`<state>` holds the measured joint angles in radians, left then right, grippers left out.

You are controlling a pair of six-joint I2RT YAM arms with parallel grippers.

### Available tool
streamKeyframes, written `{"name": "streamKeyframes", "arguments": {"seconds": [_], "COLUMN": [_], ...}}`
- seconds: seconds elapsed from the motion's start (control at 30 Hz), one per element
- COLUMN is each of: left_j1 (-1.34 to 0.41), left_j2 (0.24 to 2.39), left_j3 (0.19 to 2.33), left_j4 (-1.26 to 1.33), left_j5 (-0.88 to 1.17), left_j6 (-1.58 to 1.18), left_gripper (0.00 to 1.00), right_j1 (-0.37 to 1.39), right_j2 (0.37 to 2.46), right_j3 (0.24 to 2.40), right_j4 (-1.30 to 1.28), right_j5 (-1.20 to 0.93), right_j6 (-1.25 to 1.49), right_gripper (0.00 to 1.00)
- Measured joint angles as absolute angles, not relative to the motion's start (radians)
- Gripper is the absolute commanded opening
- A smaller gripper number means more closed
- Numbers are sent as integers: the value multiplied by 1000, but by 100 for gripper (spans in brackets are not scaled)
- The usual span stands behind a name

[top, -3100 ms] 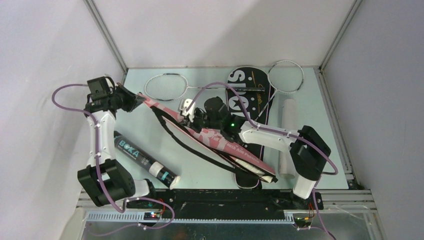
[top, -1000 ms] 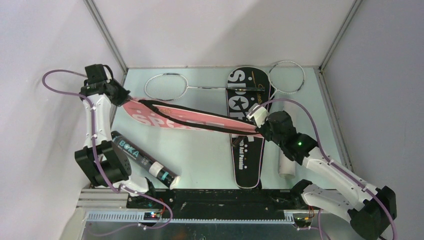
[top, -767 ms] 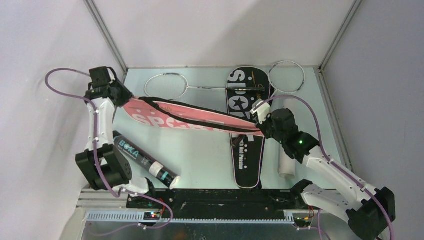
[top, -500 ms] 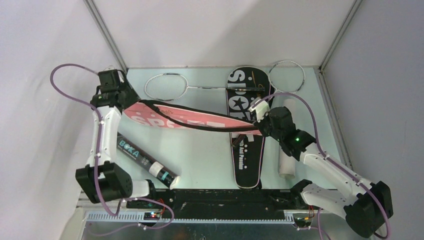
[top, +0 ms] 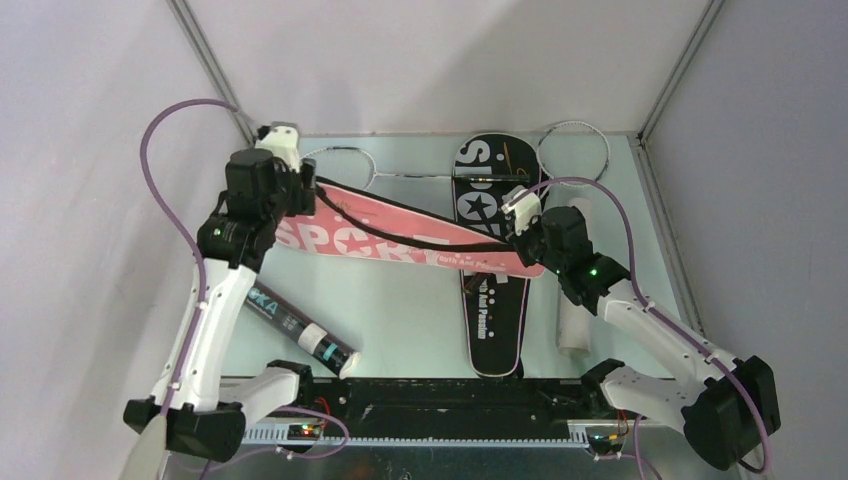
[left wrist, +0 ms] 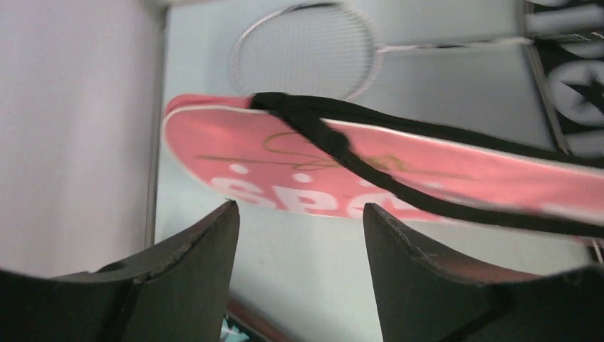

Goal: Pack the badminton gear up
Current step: Zip the racket bag at the center of the board.

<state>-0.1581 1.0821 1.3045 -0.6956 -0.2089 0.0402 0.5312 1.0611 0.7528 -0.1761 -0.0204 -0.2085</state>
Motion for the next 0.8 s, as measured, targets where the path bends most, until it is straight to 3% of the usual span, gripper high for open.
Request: {"name": "streamKeyframes", "arguments": {"seconds": [0.27,0.4,0.63,0.67,0.7,0.77,0.8], "left_j1": [-362,-425,-469,-469,-469,-469,-469], "left_j2": [1039,1192,1575,1598,1615,1617,1605], "left_j3": [1276,1377,1598,1600,1596,1566,1537], "left_j4": [-564,-601,-749,-755,-763,-741,-709], "left_j5": [263,442,643,659,670,681,680], "left_j6": [483,683,886,891,891,876,858], "left_gripper": [76,80,78,78,78,79,79], "right_j1": [527,527,527,525,524,519,519], "right_j2": [1065,1065,1077,1085,1093,1102,1105], "right_j3": [753,752,751,751,751,751,751], "right_j4": [-140,-117,-64,-57,-53,-53,-49], "right_j5": [-60,-86,-113,-113,-117,-125,-129], "right_j6": [-214,-220,-229,-226,-216,-186,-162], "right_gripper": [0,0,0,4,18,38,41]}}
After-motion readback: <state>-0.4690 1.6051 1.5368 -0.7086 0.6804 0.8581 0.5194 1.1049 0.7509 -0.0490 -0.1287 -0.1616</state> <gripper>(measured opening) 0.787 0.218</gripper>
